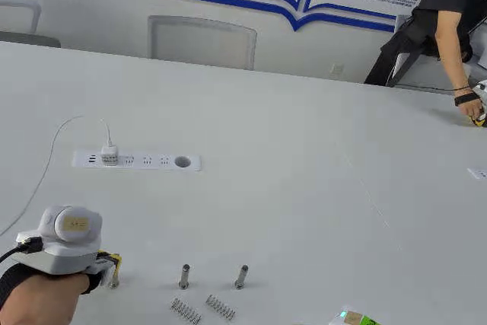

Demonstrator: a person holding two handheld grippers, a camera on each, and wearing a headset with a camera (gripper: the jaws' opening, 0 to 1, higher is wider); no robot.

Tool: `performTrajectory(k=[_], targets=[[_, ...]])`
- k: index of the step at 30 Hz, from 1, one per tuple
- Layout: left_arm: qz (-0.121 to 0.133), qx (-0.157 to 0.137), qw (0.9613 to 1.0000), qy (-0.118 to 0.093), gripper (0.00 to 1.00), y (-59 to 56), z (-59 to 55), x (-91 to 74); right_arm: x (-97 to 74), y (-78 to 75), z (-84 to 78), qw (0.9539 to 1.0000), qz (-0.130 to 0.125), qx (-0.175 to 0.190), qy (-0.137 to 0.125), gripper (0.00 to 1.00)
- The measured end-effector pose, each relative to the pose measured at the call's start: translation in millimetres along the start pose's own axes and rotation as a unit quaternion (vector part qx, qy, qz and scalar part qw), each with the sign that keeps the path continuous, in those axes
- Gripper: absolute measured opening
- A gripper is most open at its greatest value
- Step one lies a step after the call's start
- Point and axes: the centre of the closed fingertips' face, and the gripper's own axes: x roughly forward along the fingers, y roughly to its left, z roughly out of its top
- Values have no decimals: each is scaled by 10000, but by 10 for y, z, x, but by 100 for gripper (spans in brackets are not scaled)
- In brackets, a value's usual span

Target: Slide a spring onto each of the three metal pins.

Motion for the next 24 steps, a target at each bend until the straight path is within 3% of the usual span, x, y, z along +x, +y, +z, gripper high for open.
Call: performTrajectory(k=[24], targets=[[89, 244, 9996, -110, 7, -44, -120, -83, 0, 36, 14, 10000, 48, 14, -22, 91]])
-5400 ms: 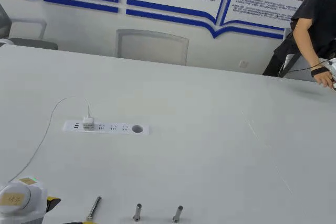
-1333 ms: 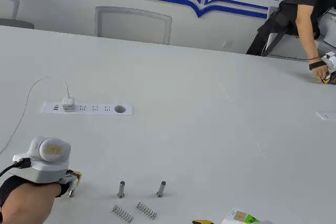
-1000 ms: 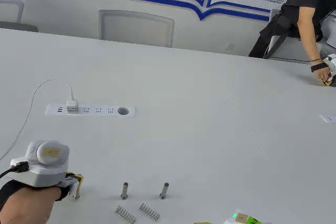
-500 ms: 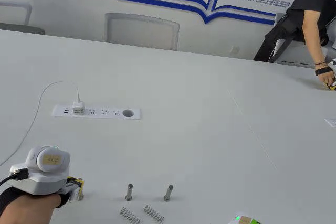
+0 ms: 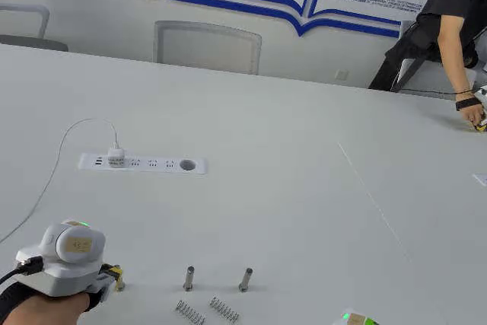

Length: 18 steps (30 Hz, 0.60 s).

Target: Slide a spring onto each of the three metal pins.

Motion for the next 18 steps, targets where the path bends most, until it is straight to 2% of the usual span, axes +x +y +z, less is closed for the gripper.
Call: performTrajectory(k=[18], targets=[[-18, 158, 9999, 4, 7, -63, -53, -23, 3, 14, -27, 10000, 21, 6, 24, 91]])
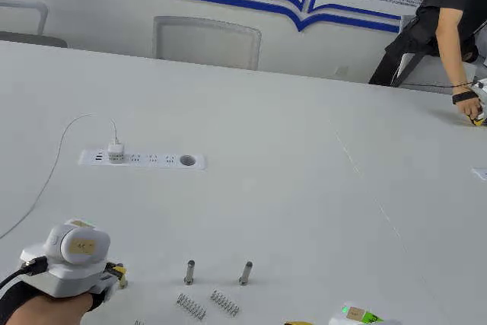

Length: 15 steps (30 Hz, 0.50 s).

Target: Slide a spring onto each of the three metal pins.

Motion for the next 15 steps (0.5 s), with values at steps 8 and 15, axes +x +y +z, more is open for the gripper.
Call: performTrajectory(k=[8, 15], targets=[[17, 49, 10000, 2, 7, -19, -1, -5, 23, 20, -30, 10000, 45, -11, 42, 91], [20, 150, 9999, 6, 8, -41, -3, -15, 11, 10, -30, 10000, 39, 16, 34, 91]])
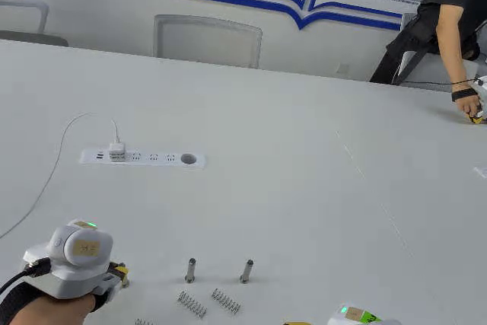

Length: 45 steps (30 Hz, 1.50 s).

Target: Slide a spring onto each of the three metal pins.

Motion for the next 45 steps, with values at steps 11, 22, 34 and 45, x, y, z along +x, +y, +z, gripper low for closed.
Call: performTrajectory(k=[11, 22, 34, 45], targets=[[52, 79, 10000, -4, 8, -2, -2, -11, 10, 18, -15, 10000, 23, -10, 20, 90], [70, 8, 10000, 54, 12, 16, -85, -7, -9, 6, 8, 10000, 8, 0, -32, 90], [75, -179, 9997, 176, 20, 40, -267, -59, 14, 41, -4, 10000, 42, -19, -5, 90], [51, -323, 9990, 309, 25, 31, -518, -166, 26, 51, -40, 10000, 81, -1, 21, 90]])
